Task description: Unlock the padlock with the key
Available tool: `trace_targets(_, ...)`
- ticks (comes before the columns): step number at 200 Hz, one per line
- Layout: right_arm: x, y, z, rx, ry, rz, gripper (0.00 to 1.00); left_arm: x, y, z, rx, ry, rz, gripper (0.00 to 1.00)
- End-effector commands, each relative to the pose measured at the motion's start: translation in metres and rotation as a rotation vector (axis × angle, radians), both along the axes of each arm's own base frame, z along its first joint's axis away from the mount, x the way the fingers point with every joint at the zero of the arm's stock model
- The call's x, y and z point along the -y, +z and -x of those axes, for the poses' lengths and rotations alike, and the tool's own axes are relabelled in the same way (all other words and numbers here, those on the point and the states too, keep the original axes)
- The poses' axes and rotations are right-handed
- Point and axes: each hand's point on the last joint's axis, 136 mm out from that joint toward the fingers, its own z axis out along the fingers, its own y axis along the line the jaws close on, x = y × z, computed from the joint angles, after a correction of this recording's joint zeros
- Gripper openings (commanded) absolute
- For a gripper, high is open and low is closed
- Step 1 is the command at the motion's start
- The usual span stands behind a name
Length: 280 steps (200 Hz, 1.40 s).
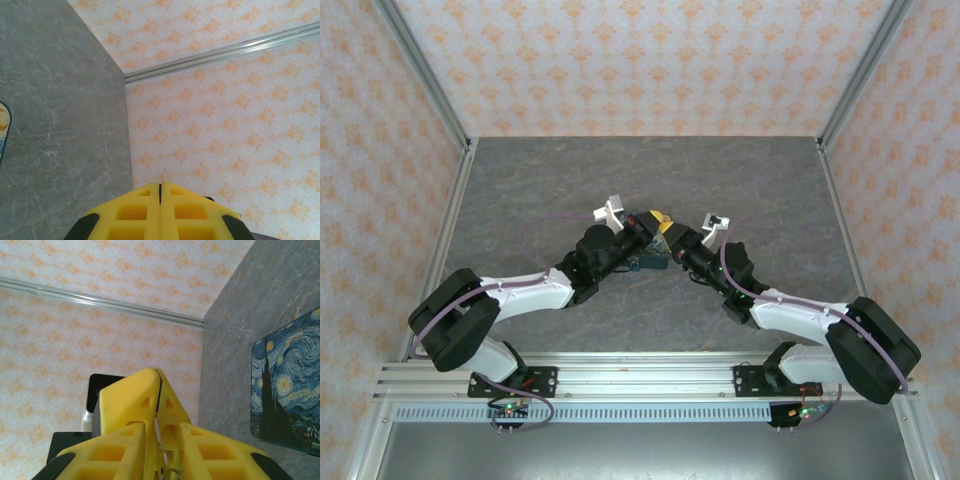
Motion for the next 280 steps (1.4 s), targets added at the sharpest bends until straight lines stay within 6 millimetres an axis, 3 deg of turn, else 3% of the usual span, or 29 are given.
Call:
trace_targets(1, -0.006, 0.017, 0.002, 0.044, 0.021, -0.039, 0.23, 0.000, 0.004, 0.001, 0.013, 0.012, 0.020, 0.00)
trace_targets(63, -0.002, 0.013, 0.003, 0.039, 0.007, -0.034, 0.14, -0.003, 0.002, 0.001, 0.010, 0.022, 0.017, 0.00)
trace_targets(88, 0.003, 0.011, 0.003, 0.036, -0.012, -0.027, 0.00, -0.007, 0.001, 0.002, 0.010, 0.038, 0.015, 0.00)
trace_targets(172, 0.008, 0.009, 0.003, 0.039, -0.025, 0.002, 0.00, -0.025, -0.004, 0.006, -0.008, 0.100, 0.004, 0.00)
trace_targets(203, 0.008, 0.004, 0.004, 0.031, -0.011, 0.013, 0.00, -0.034, -0.004, 0.007, -0.015, 0.130, -0.038, 0.36)
trace_targets(214, 0.008, 0.001, 0.005, 0.025, -0.010, 0.021, 0.00, -0.033, -0.004, 0.008, -0.019, 0.125, -0.058, 0.45)
trace_targets(280, 0.006, 0.016, 0.012, 0.065, 0.040, 0.008, 0.00, -0.008, -0.004, 0.008, -0.015, 0.015, -0.062, 0.44)
